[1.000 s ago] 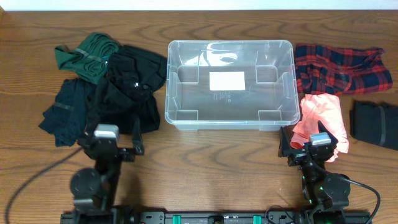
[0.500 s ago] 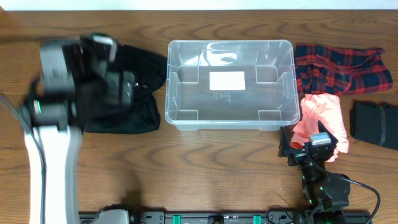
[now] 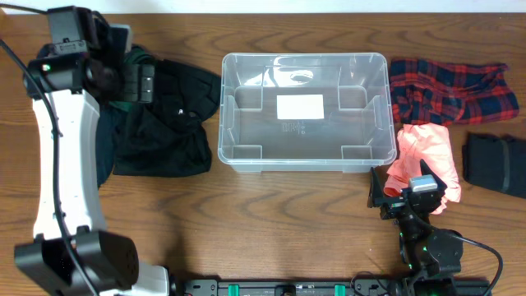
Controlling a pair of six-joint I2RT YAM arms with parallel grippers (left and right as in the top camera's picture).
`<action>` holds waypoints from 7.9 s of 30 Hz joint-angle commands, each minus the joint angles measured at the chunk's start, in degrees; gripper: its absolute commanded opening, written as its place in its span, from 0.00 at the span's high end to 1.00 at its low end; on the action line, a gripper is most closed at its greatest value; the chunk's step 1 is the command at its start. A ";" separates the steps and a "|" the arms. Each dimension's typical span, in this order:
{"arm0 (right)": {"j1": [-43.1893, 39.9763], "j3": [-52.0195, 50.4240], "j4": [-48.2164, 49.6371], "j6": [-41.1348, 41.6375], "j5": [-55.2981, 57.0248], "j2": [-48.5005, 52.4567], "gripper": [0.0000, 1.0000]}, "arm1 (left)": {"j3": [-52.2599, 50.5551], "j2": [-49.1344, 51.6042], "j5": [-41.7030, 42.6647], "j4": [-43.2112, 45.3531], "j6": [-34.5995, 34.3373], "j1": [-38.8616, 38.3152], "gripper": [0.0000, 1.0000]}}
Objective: Pack container
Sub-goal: 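Reach the left gripper to the black clothes pile and grasp it, then lift the black clothes with the left gripper and carry into the bin, then lower the black clothes into the bin and release with the left gripper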
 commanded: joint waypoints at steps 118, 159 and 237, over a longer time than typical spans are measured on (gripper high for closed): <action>-0.52 -0.11 -0.24 -0.33 0.37 -0.28 0.01 | -9.84 8.15 6.38 15.45 -45.13 -33.48 0.94; -0.52 -0.11 -0.24 -0.33 0.37 -0.28 0.01 | -11.52 9.79 -5.27 14.51 -47.67 -36.70 0.94; -0.52 -0.11 -0.24 -0.33 0.37 -0.28 0.01 | -8.26 24.13 -15.23 14.51 -32.00 -37.64 0.94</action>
